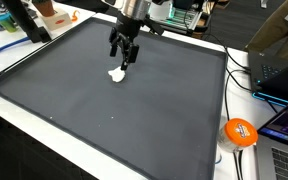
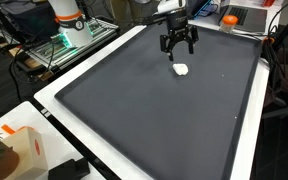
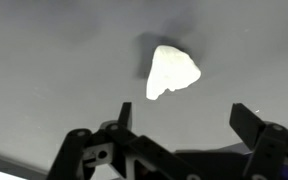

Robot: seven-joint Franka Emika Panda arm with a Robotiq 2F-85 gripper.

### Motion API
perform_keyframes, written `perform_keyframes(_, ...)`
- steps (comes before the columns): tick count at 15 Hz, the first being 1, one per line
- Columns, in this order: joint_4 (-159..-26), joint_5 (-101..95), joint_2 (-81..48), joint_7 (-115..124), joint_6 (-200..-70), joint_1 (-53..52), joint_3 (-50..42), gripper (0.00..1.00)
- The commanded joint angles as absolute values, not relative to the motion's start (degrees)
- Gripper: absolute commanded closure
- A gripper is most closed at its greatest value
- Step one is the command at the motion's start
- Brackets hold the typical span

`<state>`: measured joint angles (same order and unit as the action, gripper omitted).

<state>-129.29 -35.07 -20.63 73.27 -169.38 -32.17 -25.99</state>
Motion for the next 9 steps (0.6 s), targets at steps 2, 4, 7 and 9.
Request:
perform_keyframes(2,-128.15,-41.87,-21.01,81.13,-167.29,-39.13,-33.39,0.0)
perform_keyframes(4,-127.94,-46.53,-21.27,86.55,-167.25,-43.07,-37.66,0.0)
perform_keyframes(7,-128.25,-51.98,-22.0,94.8,-167.67,-48.1,-42.51,0.0)
perform_keyframes(9,-129.07,-53.74,-22.18,98.22,-167.38,-50.42,-43.95,0.0)
